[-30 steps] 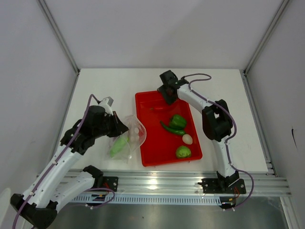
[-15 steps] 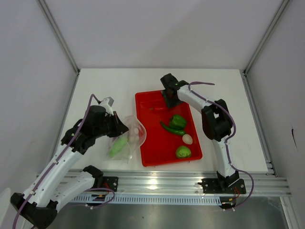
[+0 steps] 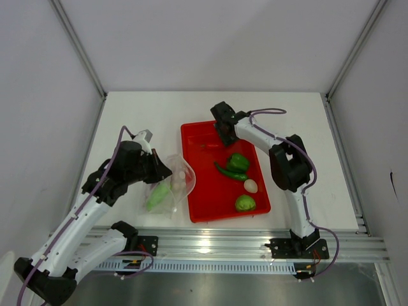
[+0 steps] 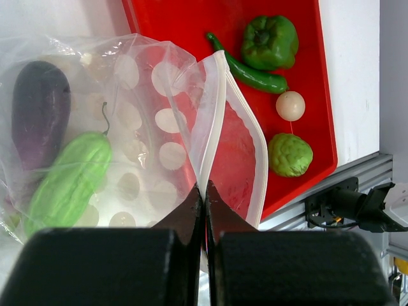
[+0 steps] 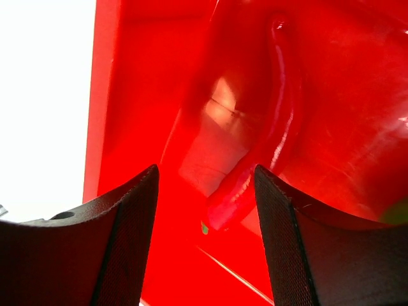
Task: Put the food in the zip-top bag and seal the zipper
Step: Pick up the fake vegetable from the bin.
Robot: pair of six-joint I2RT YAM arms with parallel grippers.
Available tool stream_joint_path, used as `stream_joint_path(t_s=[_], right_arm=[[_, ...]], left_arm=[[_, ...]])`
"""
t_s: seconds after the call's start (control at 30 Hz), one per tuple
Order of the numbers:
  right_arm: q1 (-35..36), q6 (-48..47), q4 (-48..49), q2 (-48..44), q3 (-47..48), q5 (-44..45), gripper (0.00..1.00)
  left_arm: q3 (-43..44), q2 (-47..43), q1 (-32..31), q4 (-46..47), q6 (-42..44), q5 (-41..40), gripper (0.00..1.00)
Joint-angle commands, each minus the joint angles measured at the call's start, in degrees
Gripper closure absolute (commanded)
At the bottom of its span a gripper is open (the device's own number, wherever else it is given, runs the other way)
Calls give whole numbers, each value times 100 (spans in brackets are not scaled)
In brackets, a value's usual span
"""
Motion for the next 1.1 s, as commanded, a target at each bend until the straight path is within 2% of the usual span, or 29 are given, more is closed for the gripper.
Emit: stream_joint_path(t_s=[0.0,0.17,0.5,0.93,1.0,1.07], right_arm=[[48,-6,-437,-473,31,613,37],[30,241,-659,-544,-13,280,37],[22,689,-246,-360,-391,-617,37],[-14,1023,-475,352,49,-811,38],[4,1041,-422,414,-21,-838,41],[-5,1050,-439,458,-31,-811,50]], left_arm=[[-51,-29,24,90,-1,-15,99],[-104,-38,24,126,-1,-32,99],[-121,-82,24,117,-18,3,100],[-51,-100,24,55,17,-23,99],[-77,-108,24,64,17,-32,99],[-86,-100,24,73,26,-32,100]])
